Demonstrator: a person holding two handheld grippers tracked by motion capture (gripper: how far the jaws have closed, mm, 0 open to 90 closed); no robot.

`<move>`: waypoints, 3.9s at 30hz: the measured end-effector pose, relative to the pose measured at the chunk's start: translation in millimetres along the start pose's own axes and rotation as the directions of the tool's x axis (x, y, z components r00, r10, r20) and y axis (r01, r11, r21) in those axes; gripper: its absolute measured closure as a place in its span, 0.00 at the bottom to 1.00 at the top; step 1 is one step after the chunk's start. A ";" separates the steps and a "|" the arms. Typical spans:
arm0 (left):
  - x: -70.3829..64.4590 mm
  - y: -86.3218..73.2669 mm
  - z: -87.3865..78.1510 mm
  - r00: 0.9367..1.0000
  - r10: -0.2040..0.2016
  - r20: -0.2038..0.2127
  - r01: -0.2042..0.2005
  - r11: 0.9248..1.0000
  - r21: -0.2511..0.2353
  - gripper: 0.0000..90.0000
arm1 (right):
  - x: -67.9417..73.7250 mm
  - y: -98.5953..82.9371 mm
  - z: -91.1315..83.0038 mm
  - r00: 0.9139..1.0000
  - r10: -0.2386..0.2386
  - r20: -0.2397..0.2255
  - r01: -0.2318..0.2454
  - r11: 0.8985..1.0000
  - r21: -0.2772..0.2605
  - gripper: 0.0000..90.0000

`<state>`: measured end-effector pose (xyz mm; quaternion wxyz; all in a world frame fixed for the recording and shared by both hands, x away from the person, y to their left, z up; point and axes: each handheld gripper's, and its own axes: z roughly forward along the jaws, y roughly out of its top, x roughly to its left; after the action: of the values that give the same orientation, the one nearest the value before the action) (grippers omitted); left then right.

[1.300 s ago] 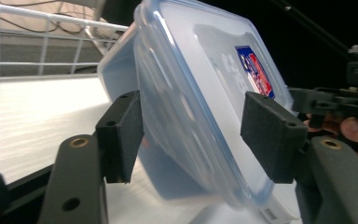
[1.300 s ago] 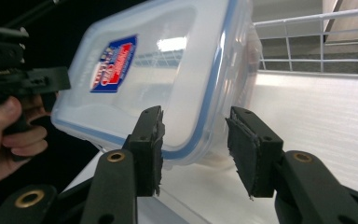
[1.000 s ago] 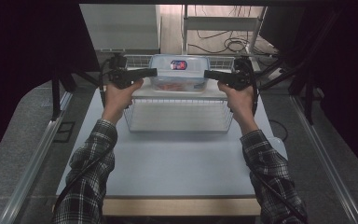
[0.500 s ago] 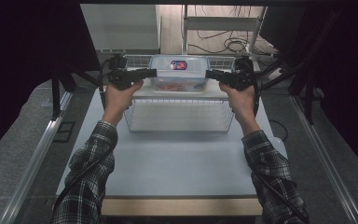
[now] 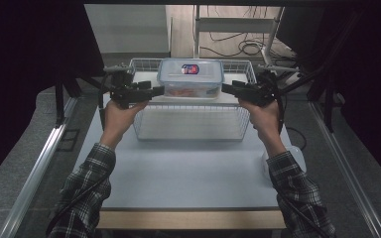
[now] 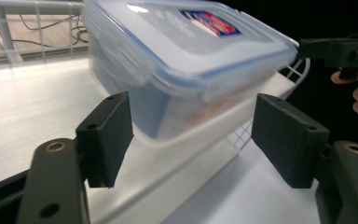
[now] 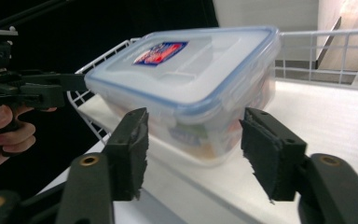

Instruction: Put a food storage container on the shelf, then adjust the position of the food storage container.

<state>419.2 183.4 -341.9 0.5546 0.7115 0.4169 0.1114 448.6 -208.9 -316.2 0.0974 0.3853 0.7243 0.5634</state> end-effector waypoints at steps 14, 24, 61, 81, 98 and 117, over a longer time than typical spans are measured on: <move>-24.0 -33.4 -8.2 0.997 0.070 0.016 -0.071 0.996 0.060 0.22 | 18.0 -33.5 -7.1 0.994 -0.110 0.012 0.109 0.992 0.059 0.28; -39.8 -66.1 -16.9 0.993 0.099 0.062 -0.105 0.990 0.089 0.21 | 29.5 -70.1 -11.3 0.984 -0.180 -0.001 0.179 0.980 0.090 0.21; -75.2 -207.3 -30.9 0.975 0.223 -0.011 -0.218 0.961 0.171 0.05 | 52.8 -184.9 -34.8 0.969 -0.245 -0.046 0.249 0.959 0.138 0.05; -73.6 -233.1 -27.6 0.968 0.250 -0.028 -0.239 0.946 0.220 0.03 | 47.5 -218.7 -37.2 0.967 -0.255 -0.002 0.249 0.941 0.231 0.05; -68.1 -235.8 -25.9 0.972 0.235 -0.028 -0.222 0.946 0.235 0.03 | 1.5 -188.6 -72.9 0.961 -0.168 0.219 0.120 0.969 0.215 0.44; -66.8 -236.4 -25.5 0.972 0.234 -0.026 -0.222 0.945 0.240 0.04 | -68.9 -175.7 -131.1 0.883 -0.137 0.449 0.048 0.978 0.203 1.00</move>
<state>250.4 162.1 -521.0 0.4382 0.8124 0.3569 0.1436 341.5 -364.0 -447.6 0.2571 0.4801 0.7474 0.3805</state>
